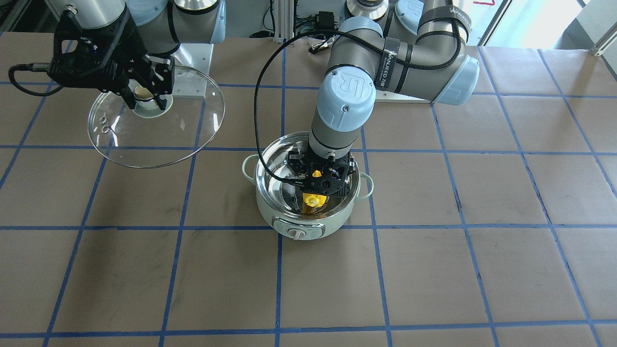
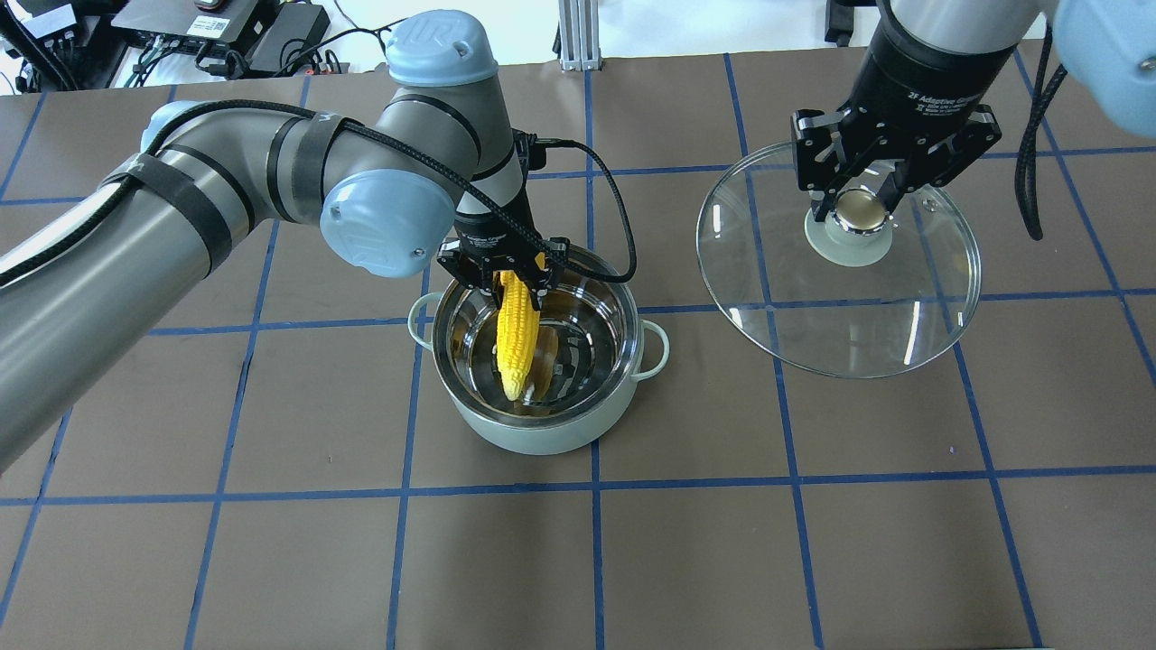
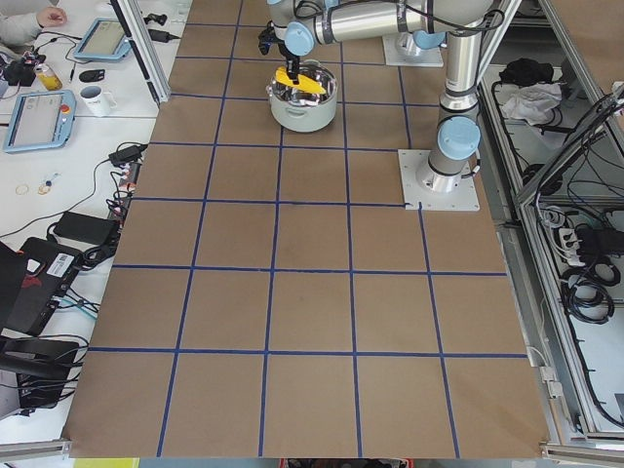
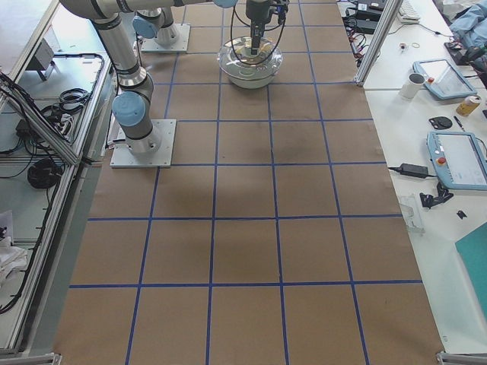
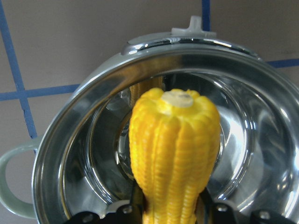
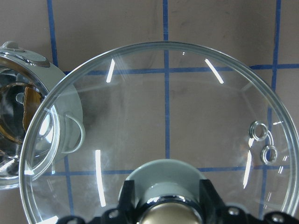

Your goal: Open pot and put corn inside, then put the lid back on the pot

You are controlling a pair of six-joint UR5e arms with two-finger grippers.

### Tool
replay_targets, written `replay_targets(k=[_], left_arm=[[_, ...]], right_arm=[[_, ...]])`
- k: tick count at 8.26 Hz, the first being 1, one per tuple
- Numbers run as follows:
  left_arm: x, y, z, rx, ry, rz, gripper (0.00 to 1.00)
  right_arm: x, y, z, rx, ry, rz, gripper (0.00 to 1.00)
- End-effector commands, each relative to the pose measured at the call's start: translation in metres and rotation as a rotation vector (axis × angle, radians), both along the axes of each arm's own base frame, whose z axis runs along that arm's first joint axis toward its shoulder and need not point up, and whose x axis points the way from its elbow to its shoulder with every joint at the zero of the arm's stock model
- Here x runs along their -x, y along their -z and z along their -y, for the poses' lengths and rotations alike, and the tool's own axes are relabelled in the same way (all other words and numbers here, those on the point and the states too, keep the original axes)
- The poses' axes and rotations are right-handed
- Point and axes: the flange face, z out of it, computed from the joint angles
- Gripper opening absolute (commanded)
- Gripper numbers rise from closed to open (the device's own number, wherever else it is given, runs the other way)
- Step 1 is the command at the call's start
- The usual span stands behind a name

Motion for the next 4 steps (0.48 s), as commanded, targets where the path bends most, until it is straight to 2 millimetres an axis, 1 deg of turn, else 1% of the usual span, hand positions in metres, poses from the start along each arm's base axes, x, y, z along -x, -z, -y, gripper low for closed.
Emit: replay_targets(k=[1, 2, 3, 4], left_arm=[[0.0, 0.005, 0.002, -0.012, -0.009, 0.011, 1.0], [-0.002, 0.002, 0.002, -0.006, -0.009, 0.021, 1.0], [-0.015, -0.008, -0.002, -0.007, -0.005, 0.098, 1.0], [-0.025, -0.024, -0.005, -0.013, -0.004, 0.147, 1.0]], right_arm=[[0.0, 0.0, 0.0, 0.001, 0.0, 0.001, 0.26], [0.0, 0.0, 0.0, -0.001, 0.0, 0.001, 0.26], [0.0, 0.0, 0.0, -0.001, 0.0, 0.001, 0.26], [0.0, 0.0, 0.0, -0.001, -0.001, 0.001, 0.26]])
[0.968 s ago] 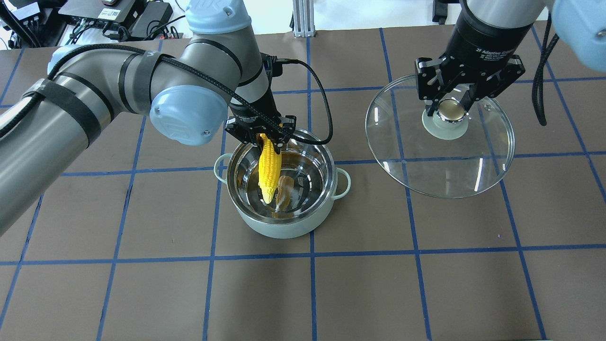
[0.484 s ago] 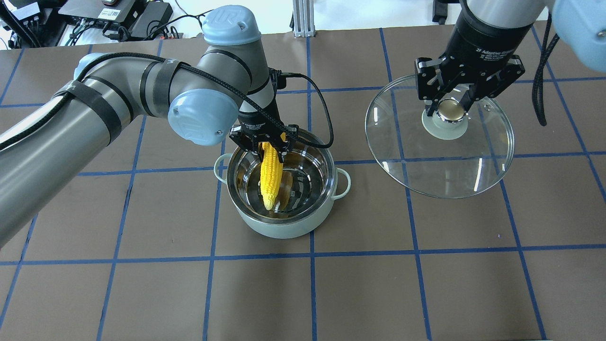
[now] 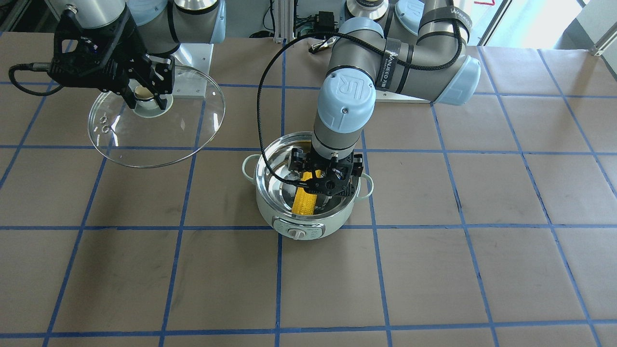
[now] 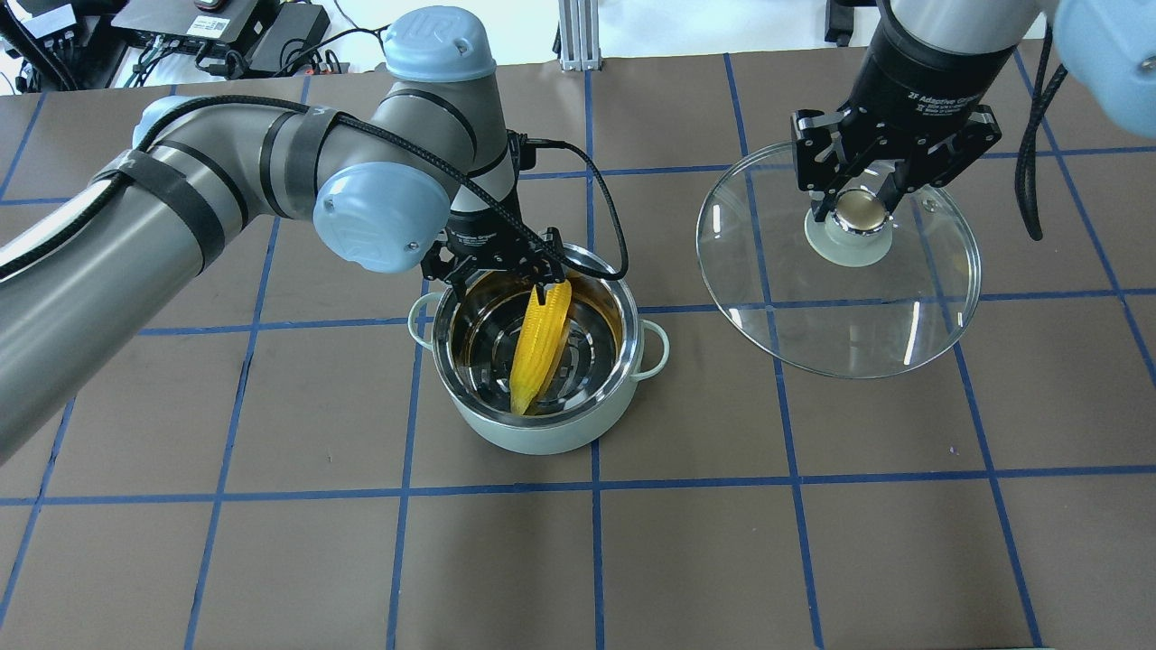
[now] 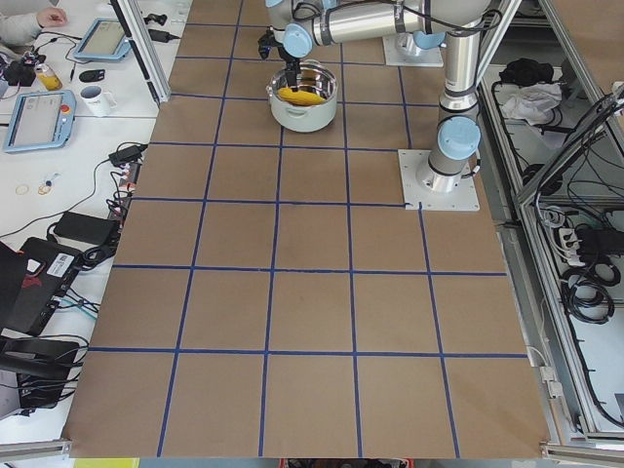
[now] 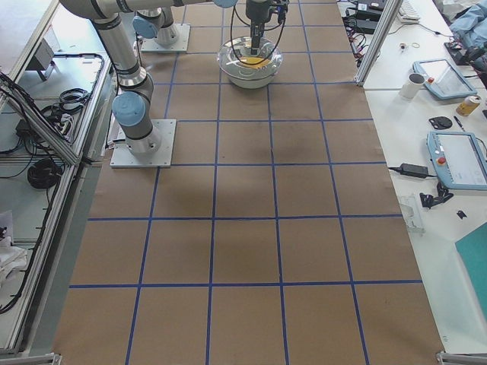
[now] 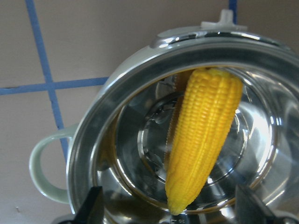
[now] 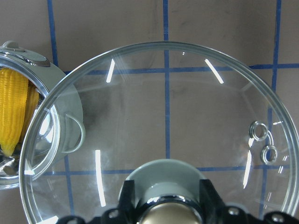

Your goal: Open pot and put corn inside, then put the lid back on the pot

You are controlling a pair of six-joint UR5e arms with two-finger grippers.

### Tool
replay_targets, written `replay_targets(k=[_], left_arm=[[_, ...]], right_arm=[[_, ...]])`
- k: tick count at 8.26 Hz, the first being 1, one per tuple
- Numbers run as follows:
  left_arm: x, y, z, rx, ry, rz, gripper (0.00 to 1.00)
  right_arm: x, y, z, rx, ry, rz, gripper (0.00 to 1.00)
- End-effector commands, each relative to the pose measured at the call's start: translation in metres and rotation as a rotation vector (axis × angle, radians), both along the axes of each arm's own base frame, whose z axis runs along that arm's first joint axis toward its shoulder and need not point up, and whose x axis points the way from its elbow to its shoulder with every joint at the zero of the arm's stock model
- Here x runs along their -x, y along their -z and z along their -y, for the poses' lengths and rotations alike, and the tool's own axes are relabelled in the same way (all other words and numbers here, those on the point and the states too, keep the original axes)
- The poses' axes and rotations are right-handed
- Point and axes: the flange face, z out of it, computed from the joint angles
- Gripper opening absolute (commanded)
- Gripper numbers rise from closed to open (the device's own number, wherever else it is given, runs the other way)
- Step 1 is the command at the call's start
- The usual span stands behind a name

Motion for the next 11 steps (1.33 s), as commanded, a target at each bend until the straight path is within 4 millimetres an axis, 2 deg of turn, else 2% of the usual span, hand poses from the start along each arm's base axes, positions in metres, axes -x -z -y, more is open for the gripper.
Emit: replay_targets(k=[1, 3, 4, 5, 6, 7, 8, 9, 11], left_arm=[[-0.023, -0.048, -0.004, 0.016, 0.008, 0.101, 1.0], [-0.04, -0.08, 0.009, 0.066, -0.016, 0.121, 1.0], [-0.059, -0.092, 0.02, 0.084, -0.045, 0.119, 1.0], [-0.083, -0.111, 0.027, 0.105, -0.018, 0.107, 1.0], [-0.109, -0.133, 0.026, 0.121, -0.009, 0.102, 1.0], [-0.132, -0.155, 0.02, 0.146, -0.021, 0.101, 1.0], [-0.141, -0.169, 0.013, 0.169, -0.018, 0.098, 1.0], [-0.143, -0.177, 0.008, 0.186, -0.017, 0.102, 1.0], [-0.145, -0.177, 0.008, 0.191, -0.016, 0.123, 1.0]], right_arm=[[-0.001, 0.0, 0.0, 0.0, -0.001, 0.0, 0.26], [-0.001, -0.001, 0.0, 0.007, 0.003, -0.003, 0.26], [-0.003, 0.003, 0.003, 0.003, 0.018, 0.001, 0.26], [-0.014, 0.006, 0.003, -0.004, 0.038, 0.003, 0.26], [-0.042, 0.013, 0.006, -0.001, -0.016, -0.003, 0.26], [-0.09, 0.035, 0.014, 0.016, -0.041, -0.004, 0.26], [-0.141, 0.059, 0.015, 0.03, -0.017, -0.009, 0.26], [-0.182, 0.076, 0.009, 0.045, 0.001, -0.002, 0.26], [-0.231, 0.103, 0.002, 0.056, 0.014, 0.002, 0.26]])
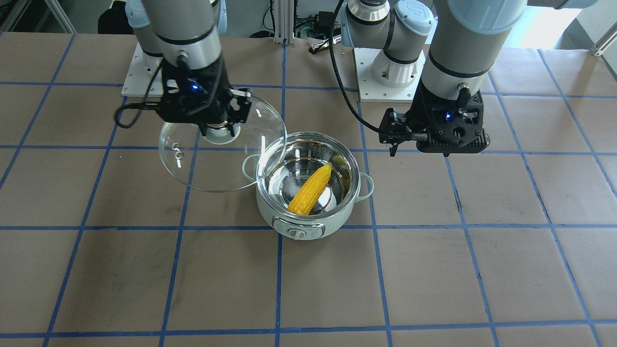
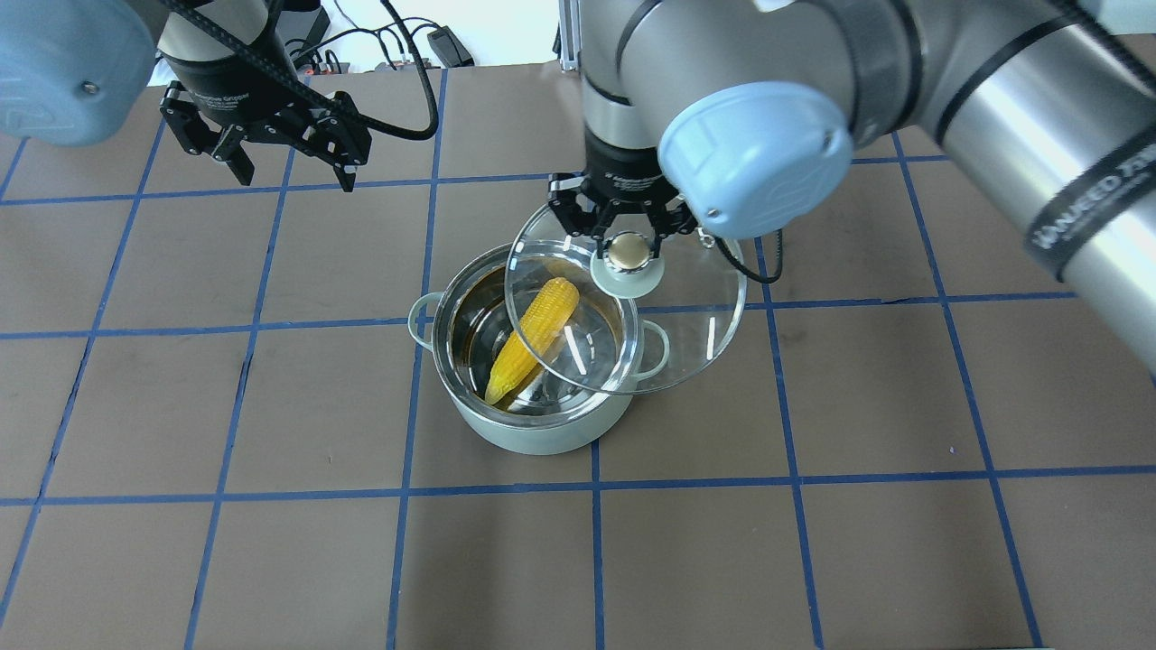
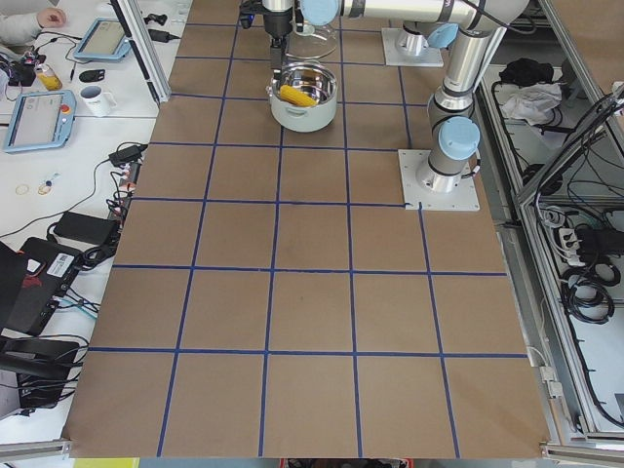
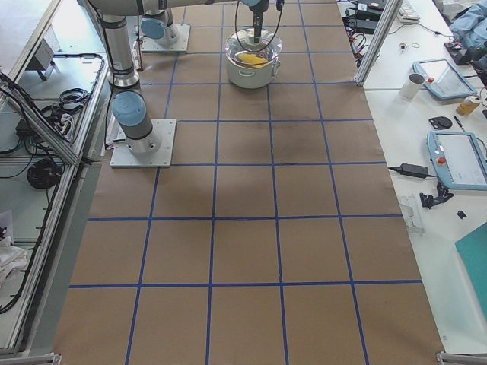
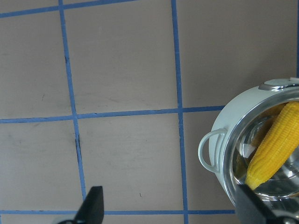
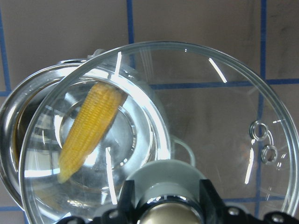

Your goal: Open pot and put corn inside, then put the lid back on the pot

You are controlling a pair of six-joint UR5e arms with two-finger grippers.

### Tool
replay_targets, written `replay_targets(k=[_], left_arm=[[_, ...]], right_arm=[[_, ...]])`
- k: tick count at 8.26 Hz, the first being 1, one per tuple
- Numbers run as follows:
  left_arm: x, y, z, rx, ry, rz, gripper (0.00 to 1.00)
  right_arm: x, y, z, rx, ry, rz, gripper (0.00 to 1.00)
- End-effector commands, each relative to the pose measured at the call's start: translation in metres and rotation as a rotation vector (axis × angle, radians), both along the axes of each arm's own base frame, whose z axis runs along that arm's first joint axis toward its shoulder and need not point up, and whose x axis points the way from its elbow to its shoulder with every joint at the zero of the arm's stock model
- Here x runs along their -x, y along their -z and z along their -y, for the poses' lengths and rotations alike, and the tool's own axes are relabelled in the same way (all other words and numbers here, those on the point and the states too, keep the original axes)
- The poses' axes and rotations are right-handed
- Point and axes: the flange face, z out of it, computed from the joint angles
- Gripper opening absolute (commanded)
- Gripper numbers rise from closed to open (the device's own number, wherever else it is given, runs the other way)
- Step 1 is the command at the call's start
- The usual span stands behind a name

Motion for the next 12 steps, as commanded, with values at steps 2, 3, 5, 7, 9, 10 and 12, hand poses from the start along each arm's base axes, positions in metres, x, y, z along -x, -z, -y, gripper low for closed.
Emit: replay_targets(k=[2, 3, 5, 7, 9, 10, 12], left_arm=[[-0.002, -0.007, -0.007, 0.016, -0.005, 0.003, 1.0], [0.001, -0.008, -0.01, 0.018, -0.004, 0.0, 1.0], [0.002, -0.016, -0.017, 0.035, -0.004, -0.001, 1.0], [0.001, -0.017, -0.017, 0.037, -0.003, 0.011, 1.0], [-0.002, -0.015, -0.015, 0.031, 0.002, -0.027, 1.0], [0.004, -0.014, -0.015, 0.028, 0.0, -0.093, 1.0], [0.004, -0.013, -0.014, 0.025, 0.001, -0.089, 1.0]], right_arm=[[-0.072, 0.041, -0.006, 0.028, 0.039, 0.028, 0.26], [-0.084, 0.052, -0.011, 0.021, 0.021, 0.015, 0.26], [-0.093, 0.074, -0.008, -0.003, 0.029, 0.001, 0.26], [-0.098, 0.079, -0.006, -0.002, 0.03, 0.014, 0.26], [-0.099, 0.086, -0.004, -0.01, 0.014, 0.008, 0.26], [-0.099, 0.09, -0.005, -0.017, 0.021, 0.004, 0.26], [-0.099, 0.092, -0.005, -0.02, 0.021, 0.004, 0.26]])
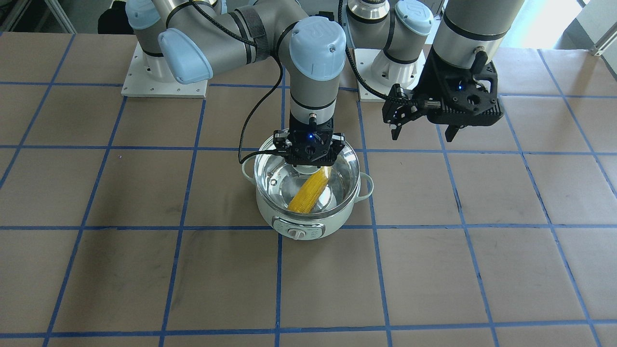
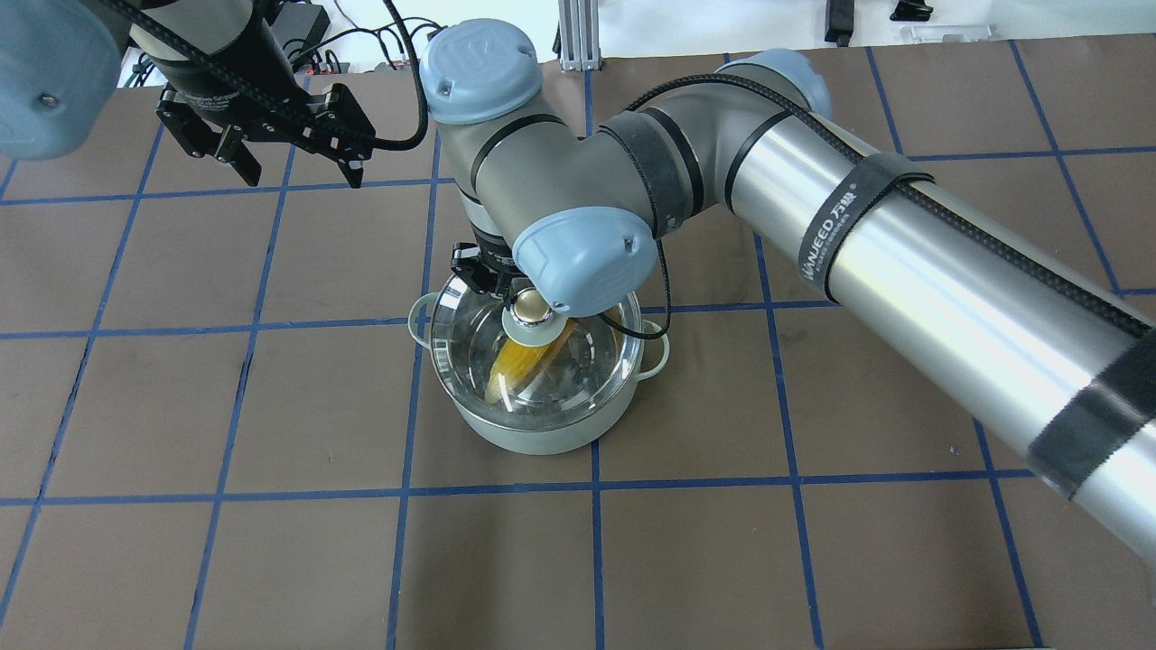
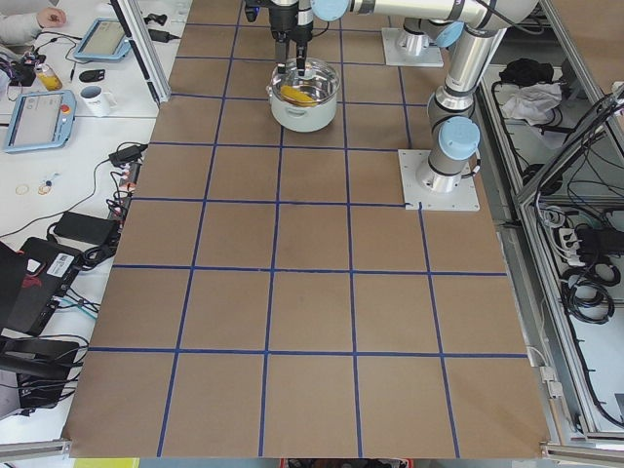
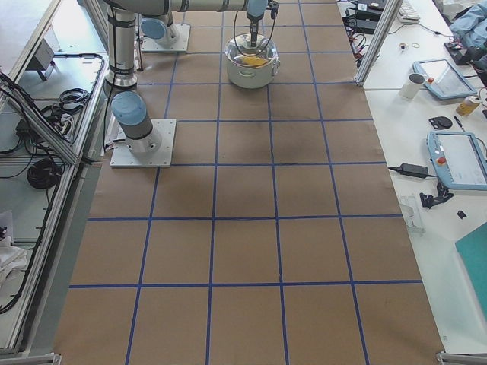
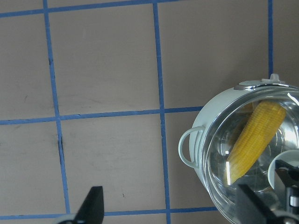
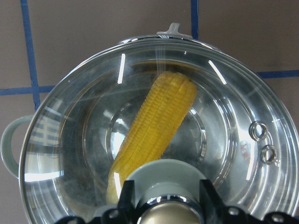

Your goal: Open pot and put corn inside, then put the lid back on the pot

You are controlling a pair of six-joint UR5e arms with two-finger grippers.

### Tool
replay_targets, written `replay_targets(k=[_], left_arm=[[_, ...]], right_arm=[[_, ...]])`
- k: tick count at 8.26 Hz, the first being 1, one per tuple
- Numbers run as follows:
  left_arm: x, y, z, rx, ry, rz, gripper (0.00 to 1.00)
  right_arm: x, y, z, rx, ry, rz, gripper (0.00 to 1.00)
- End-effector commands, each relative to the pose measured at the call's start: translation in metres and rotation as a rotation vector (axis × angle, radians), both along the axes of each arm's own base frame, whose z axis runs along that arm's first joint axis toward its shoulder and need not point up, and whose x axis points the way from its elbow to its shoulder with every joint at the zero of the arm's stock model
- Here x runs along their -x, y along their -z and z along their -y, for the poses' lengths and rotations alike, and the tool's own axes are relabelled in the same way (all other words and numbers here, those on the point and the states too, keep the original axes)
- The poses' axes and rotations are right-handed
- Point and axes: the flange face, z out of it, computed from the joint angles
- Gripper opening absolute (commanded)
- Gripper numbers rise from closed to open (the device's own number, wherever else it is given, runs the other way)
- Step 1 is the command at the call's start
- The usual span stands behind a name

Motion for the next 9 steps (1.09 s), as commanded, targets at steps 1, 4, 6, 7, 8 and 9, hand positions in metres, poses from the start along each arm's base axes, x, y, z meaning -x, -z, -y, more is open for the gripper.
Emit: replay_targets(k=[1, 4, 6, 7, 8, 9], left_arm=[[0.0009, 0.0027, 0.0005, -0.012, 0.001, -0.016, 1.0], [0.0016, 0.006, 0.0009, -0.02, 0.003, -0.015, 1.0], [0.0025, 0.0076, 0.0011, -0.023, 0.004, -0.016, 1.0], [0.0025, 0.0068, 0.0006, -0.021, 0.004, -0.016, 1.0], [0.0025, 0.0076, 0.0011, -0.023, 0.004, -0.016, 1.0], [0.0025, 0.0076, 0.0011, -0.023, 0.004, -0.016, 1.0]], right_arm=[[-0.0001, 0.0037, -0.0003, -0.006, -0.003, -0.001, 0.26], [-0.0001, 0.0035, -0.0002, -0.004, 0.001, -0.001, 0.26], [-0.0035, 0.0052, 0.0059, 0.03, -0.003, 0.019, 0.26], [-0.0041, 0.0079, 0.0068, 0.028, -0.003, 0.017, 0.26], [-0.0041, 0.0079, 0.0068, 0.028, 0.0, 0.017, 0.26], [-0.0041, 0.0079, 0.0068, 0.028, -0.002, 0.017, 0.26]])
